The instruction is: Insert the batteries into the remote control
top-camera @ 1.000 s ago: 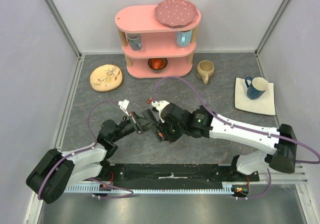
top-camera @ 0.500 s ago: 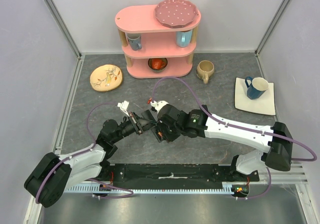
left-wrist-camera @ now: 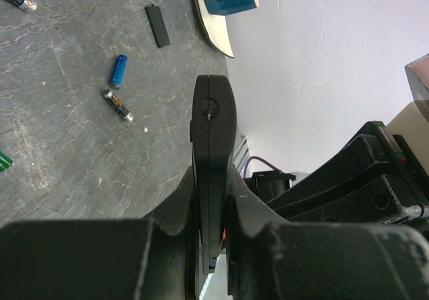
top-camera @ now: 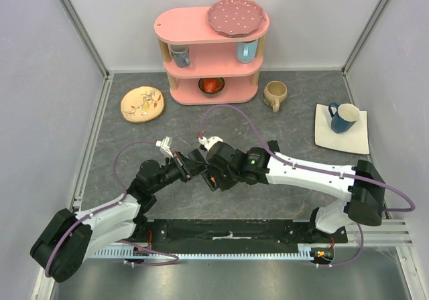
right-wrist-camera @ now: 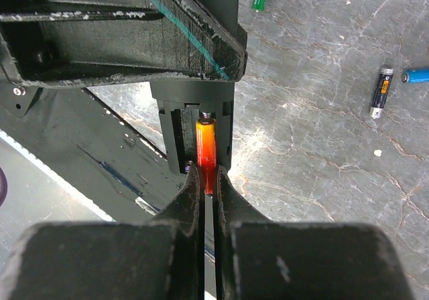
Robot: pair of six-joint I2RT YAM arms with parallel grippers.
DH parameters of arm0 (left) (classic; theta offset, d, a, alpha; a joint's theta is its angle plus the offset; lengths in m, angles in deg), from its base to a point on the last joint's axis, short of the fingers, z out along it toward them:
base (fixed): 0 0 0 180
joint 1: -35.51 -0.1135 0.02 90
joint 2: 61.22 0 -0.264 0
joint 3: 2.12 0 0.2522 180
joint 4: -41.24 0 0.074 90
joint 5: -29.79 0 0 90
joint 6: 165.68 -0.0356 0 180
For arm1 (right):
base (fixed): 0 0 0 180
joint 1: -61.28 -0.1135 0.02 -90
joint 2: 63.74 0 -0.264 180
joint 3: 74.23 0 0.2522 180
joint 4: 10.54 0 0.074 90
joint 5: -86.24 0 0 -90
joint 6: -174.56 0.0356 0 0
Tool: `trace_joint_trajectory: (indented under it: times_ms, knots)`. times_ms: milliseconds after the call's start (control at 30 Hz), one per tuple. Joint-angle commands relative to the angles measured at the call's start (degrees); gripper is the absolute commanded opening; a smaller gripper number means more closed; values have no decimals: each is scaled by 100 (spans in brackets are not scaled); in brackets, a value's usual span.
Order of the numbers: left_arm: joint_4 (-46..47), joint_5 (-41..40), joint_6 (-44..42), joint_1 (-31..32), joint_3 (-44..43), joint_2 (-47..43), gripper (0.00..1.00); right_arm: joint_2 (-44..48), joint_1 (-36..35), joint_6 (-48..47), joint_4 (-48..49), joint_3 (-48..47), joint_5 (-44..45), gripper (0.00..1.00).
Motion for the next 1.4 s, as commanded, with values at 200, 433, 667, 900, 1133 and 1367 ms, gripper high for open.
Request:
trace_joint_trajectory:
  times_ms: [200,433,667,900,1133,1367]
  knots:
    - [466,225,217,92,-103,-219,2,-240,63,-64,-286,-132,775,0]
    - [571,330,208,144,-156,-175,2,-354,80,-90,-312,-176,881,0]
    - [756,401,235,206,-112,-148,2,-398,203,-204,-347,-299,960,0]
    - [747,339,252,250,-103,-166,2,-407,265,-257,-356,-290,960,4]
    - [747,269,296,250,-138,-131,2,-328,273,-319,-365,-202,916,20]
    - [756,269,305,276,-173,-43,2,-354,273,-345,-382,-237,951,21]
